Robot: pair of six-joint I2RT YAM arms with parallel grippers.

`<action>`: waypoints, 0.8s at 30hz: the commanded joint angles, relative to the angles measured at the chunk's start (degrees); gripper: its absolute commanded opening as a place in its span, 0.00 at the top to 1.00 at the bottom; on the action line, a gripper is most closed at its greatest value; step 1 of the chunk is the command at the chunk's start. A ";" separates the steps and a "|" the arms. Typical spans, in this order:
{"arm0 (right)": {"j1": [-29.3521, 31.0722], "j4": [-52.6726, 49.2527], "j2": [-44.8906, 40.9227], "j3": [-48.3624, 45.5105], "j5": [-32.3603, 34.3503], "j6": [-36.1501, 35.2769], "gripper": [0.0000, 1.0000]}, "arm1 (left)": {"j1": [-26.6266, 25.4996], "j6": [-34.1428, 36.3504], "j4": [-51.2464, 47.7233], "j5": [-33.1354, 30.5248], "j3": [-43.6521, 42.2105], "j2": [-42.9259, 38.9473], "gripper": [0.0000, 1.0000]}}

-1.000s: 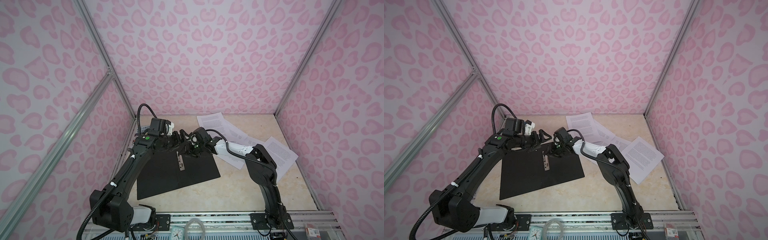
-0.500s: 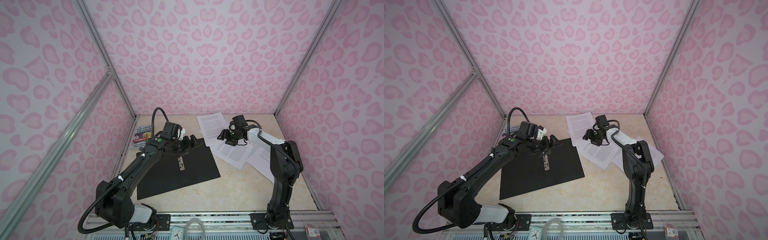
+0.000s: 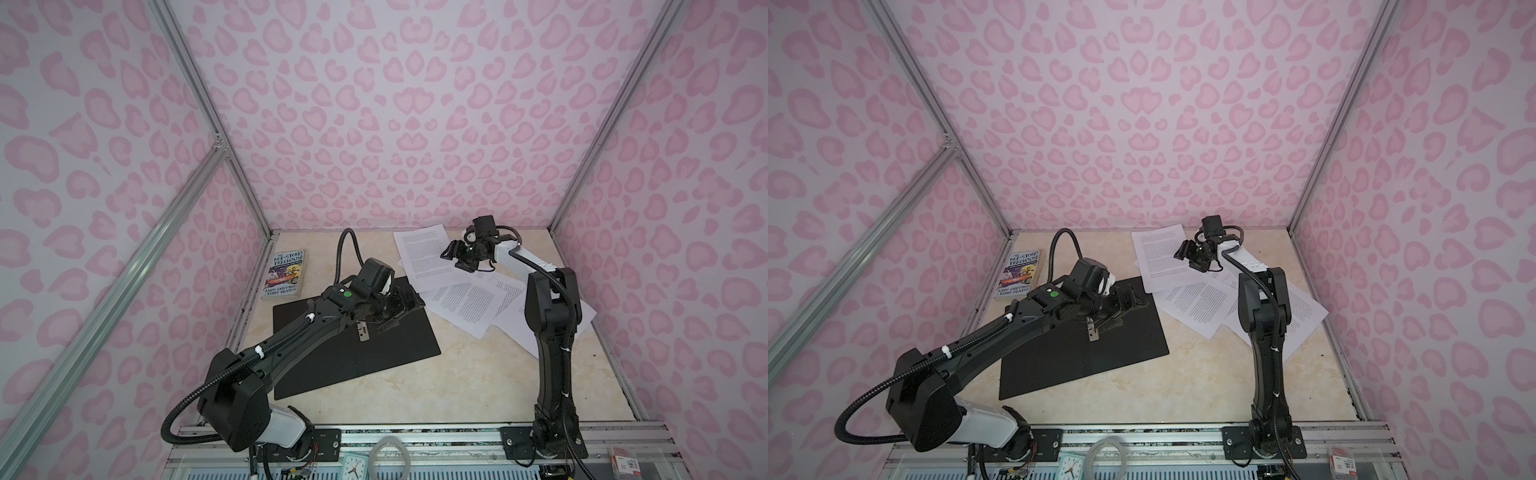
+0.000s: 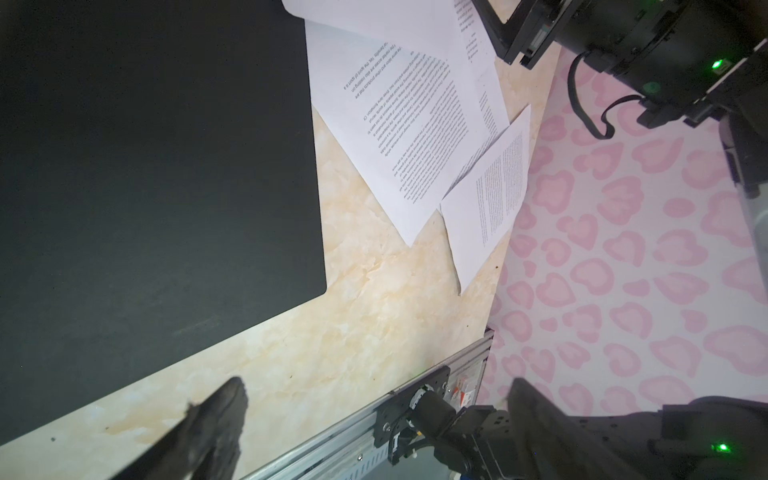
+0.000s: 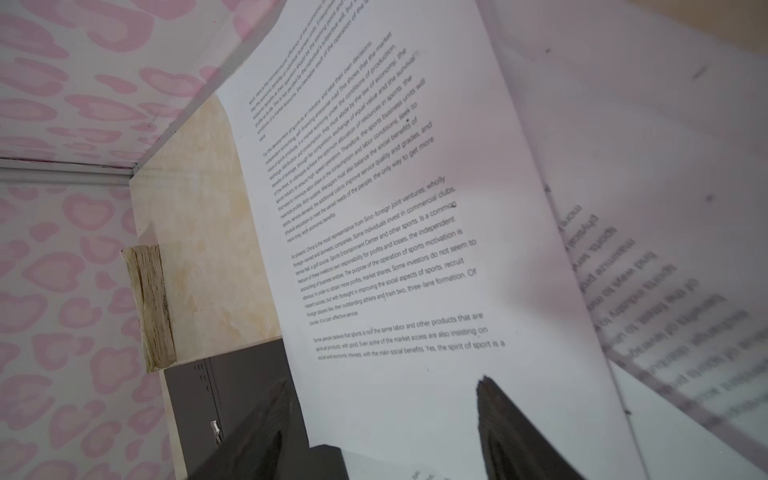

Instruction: Put the files into the folder

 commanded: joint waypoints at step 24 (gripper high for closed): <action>-2.17 0.39 -16.52 -23.49 2.25 -3.05 0.29 | 4.47 6.83 4.03 6.96 8.38 15.63 0.02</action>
